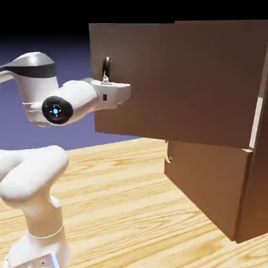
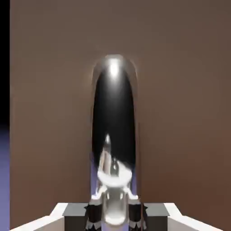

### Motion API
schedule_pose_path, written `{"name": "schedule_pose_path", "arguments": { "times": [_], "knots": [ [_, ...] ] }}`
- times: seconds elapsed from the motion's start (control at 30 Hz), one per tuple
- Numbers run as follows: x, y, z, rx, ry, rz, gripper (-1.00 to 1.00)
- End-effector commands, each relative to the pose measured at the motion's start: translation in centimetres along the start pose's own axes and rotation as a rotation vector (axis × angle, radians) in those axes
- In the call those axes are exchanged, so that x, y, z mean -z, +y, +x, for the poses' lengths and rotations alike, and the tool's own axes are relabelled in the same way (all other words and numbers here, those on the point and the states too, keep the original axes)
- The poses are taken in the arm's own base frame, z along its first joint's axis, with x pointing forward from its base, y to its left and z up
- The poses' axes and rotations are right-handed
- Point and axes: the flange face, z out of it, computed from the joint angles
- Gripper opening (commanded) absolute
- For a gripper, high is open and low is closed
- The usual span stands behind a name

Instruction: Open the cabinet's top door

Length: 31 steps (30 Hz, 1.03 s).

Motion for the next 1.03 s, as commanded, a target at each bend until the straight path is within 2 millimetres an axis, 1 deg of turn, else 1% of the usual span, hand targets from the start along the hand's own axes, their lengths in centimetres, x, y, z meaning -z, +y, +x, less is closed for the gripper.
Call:
{"name": "schedule_pose_path", "arguments": {
  "times": [0.0, 0.13, 0.3, 0.5, 0.63, 0.8, 1.0],
  "knots": [
    [0.7, 0.2, 0.2, 0.0, -0.011, 0.011, -1.0],
    [3.9, 1.0, 1.0, 0.0, -0.061, 0.061, -1.0],
    [8.4, 2.5, 2.5, 0.0, -0.134, 0.134, -1.0],
    [14.1, 5.1, 5.1, 0.0, -0.233, 0.233, -1.0],
    [17.4, 7.0, 7.1, 0.0, -0.297, 0.297, -1.0],
    [20.7, 9.3, 9.3, 0.0, -0.365, 0.365, -1.0],
    [23.4, 11.6, 11.7, 0.0, -0.428, 0.428, -1.0]
  ]
}}
